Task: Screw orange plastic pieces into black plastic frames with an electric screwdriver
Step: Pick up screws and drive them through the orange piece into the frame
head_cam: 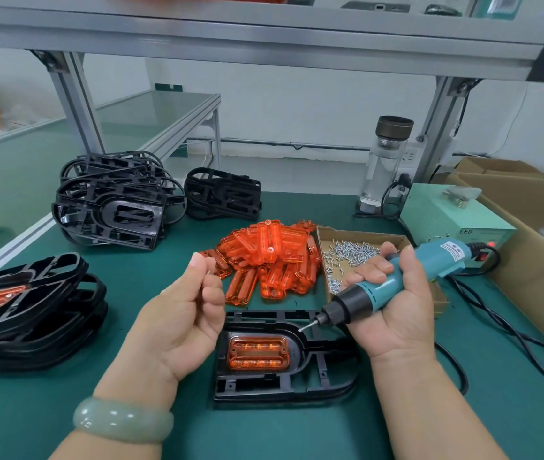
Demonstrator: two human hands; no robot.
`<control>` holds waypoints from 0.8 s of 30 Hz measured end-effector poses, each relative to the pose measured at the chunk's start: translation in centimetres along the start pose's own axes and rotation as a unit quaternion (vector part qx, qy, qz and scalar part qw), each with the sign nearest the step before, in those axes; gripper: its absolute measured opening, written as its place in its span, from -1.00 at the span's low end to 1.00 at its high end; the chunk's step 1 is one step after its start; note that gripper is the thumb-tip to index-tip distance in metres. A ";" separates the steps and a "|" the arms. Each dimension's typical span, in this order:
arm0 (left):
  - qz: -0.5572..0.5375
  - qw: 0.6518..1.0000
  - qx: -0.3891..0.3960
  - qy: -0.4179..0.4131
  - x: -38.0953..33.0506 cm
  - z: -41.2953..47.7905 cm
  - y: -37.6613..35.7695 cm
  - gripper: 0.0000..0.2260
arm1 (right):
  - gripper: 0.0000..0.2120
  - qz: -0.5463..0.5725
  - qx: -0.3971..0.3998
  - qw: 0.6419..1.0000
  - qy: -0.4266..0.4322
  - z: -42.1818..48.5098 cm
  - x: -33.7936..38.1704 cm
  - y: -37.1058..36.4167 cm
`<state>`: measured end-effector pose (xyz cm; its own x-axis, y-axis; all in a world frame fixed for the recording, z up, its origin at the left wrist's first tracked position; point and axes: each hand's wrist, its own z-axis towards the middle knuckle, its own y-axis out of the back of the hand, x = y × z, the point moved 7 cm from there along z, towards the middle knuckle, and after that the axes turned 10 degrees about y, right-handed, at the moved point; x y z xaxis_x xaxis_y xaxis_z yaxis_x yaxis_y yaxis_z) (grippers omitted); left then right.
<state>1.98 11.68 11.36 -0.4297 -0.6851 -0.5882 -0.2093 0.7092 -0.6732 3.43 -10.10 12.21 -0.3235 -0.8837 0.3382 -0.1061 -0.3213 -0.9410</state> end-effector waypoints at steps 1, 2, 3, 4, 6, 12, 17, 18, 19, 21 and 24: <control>0.008 1.000 -0.002 0.002 0.1 -0.1 0.1 -0.82 | -0.85 -0.003 -0.001 1.000 0.002 0.0 0.0 0.0; 0.015 1.000 -0.005 0.004 0.2 -0.1 0.1 -0.81 | -0.85 -0.005 -0.002 1.000 0.004 -0.1 0.0 0.0; 0.018 1.000 -0.007 0.004 0.4 -0.1 0.1 -0.81 | -0.85 -0.006 -0.002 1.000 0.006 -0.1 0.0 0.0; 0.016 1.000 -0.008 0.002 0.5 -0.1 0.1 -0.81 | -0.85 -0.007 -0.002 1.000 0.007 -0.1 0.0 0.0; 0.010 1.000 0.001 0.002 0.6 -0.2 0.0 -0.83 | -0.85 -0.007 0.002 1.000 0.010 -0.1 0.0 -0.1; 0.032 0.999 0.011 -0.008 0.9 -0.5 -0.3 -0.84 | -0.85 -0.019 0.010 1.000 0.018 -0.2 -0.1 -0.3; 0.068 0.998 0.002 -0.016 1.0 -0.7 -0.4 -0.82 | -0.84 -0.023 0.012 0.999 0.019 -0.4 -0.3 -0.5; 0.084 0.996 -0.004 -0.015 1.1 -0.7 -0.3 -0.85 | -0.84 -0.024 0.010 0.999 0.021 -0.4 -0.3 -0.5; 0.098 0.995 -0.006 -0.015 1.1 -0.6 -0.3 -0.85 | -0.84 -0.025 0.009 0.999 0.023 -0.4 -0.3 -0.5; 0.107 0.994 -0.004 -0.013 1.2 -0.5 -0.2 -0.84 | -0.84 -0.024 0.004 0.999 0.027 -0.4 -0.3 -0.5; 0.099 0.995 0.013 0.004 1.7 -0.4 -0.2 -0.85 | -0.82 -0.026 -0.005 0.999 0.038 -0.4 -0.2 -0.4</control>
<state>0.93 10.48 10.72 -0.4675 -0.5306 -0.7070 -0.0968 0.8258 -0.5557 3.17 -9.67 12.47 -0.3871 -0.8376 0.3855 -0.1338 -0.3626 -0.9223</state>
